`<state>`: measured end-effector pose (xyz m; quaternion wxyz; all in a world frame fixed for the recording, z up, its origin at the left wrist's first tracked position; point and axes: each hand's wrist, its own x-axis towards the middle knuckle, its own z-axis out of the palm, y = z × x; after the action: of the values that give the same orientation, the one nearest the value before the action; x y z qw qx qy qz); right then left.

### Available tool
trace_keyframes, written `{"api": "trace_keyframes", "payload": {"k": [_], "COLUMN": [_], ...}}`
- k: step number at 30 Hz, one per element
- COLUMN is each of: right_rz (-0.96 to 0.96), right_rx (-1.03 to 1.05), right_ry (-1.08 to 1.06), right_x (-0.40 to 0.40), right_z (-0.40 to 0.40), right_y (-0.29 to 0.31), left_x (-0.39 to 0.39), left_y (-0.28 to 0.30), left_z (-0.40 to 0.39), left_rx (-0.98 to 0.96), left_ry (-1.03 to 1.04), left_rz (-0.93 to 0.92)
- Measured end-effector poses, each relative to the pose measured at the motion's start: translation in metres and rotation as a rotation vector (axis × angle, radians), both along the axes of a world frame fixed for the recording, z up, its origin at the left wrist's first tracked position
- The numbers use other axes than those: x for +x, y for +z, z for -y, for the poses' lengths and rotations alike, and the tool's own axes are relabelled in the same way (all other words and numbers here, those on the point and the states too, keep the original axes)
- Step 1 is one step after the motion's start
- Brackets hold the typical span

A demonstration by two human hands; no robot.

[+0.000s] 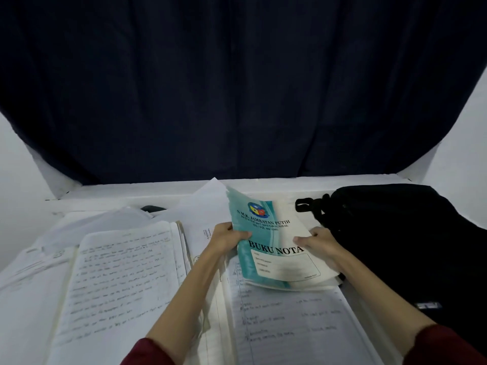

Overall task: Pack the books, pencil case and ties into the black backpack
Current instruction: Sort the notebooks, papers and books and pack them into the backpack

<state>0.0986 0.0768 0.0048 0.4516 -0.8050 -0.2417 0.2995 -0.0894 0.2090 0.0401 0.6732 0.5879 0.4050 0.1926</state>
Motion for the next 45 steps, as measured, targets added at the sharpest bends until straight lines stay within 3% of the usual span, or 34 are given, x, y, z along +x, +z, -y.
{"api": "trace_keyframes", "payload": {"k": [4, 7, 10, 16, 20, 23, 29, 34, 45], "right_rz": [0.007, -0.152, -0.244, -0.183, -0.082, -0.053, 0.002, -0.093, -0.088], "right_rx": [0.086, 0.292, 0.458, 0.769, 0.778, 0.795, 0.828, 0.878, 0.774], "right_ry": [-0.053, -0.093, -0.07, 0.035, 0.123, 0.058, -0.088, -0.049, 0.015], "right_x": [-0.001, -0.007, -0.009, -0.036, -0.059, -0.067, -0.069, -0.063, -0.076], "right_z": [-0.004, -0.006, -0.012, -0.016, -0.018, -0.017, -0.015, -0.018, 0.002], "right_y": [0.003, 0.019, 0.046, 0.107, 0.107, 0.104, 0.093, 0.113, 0.087], "left_x": [-0.005, -0.02, -0.039, -0.065, -0.066, -0.062, -0.047, -0.043, -0.058], "left_y": [0.014, 0.033, 0.054, 0.077, 0.075, 0.071, 0.058, 0.079, 0.034], "left_z": [-0.002, -0.005, -0.007, -0.02, -0.018, -0.012, -0.003, -0.001, -0.009], "left_rx": [-0.005, 0.024, 0.146, 0.373, 0.564, 0.603, 0.581, 0.595, 0.487], "left_ry": [0.009, 0.051, -0.004, -0.005, 0.068, 0.127, 0.229, 0.149, 0.109], "left_rz": [0.054, 0.162, 0.258, 0.405, 0.31, 0.35, 0.44, 0.482, 0.283]}}
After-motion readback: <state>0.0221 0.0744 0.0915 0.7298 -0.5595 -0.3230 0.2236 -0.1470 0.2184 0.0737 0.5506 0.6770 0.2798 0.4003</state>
